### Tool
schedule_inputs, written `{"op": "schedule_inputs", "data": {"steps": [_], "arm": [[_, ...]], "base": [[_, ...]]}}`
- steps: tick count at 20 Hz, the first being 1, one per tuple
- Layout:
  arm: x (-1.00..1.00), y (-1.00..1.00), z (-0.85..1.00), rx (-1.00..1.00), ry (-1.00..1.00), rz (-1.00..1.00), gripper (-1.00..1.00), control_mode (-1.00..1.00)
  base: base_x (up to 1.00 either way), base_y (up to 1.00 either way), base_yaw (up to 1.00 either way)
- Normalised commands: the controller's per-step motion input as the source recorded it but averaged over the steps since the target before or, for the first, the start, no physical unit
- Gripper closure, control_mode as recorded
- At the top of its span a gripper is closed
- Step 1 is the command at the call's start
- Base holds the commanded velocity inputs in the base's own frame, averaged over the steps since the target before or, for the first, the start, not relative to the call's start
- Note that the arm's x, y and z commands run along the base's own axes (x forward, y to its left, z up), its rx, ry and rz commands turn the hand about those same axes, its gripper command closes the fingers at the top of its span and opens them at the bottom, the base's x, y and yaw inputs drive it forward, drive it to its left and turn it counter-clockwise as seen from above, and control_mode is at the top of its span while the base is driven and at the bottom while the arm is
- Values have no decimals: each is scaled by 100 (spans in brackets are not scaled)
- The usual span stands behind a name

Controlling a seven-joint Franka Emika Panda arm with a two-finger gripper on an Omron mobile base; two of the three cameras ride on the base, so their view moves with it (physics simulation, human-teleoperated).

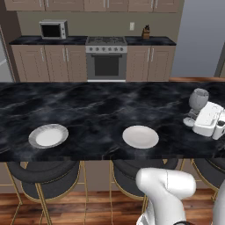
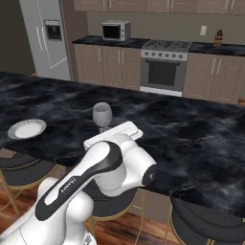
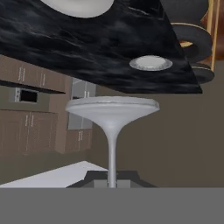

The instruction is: Retrieve the wine glasses from the counter and place one next to each plate.

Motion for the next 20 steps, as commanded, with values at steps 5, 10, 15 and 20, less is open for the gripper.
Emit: {"op": "schedule_inputs", "data": {"steps": [5, 10, 15, 20], "arm": [[55, -39, -37, 0, -2, 13, 100, -100], [55, -20, -35, 0, -1, 9, 100, -100], [50, 1, -43, -1, -1, 7, 100, -100], [30, 0, -45, -4, -9, 4, 100, -100]], "base": [[0, 0, 0], [0, 0, 0], [0, 0, 0], [0, 0, 0]]}}
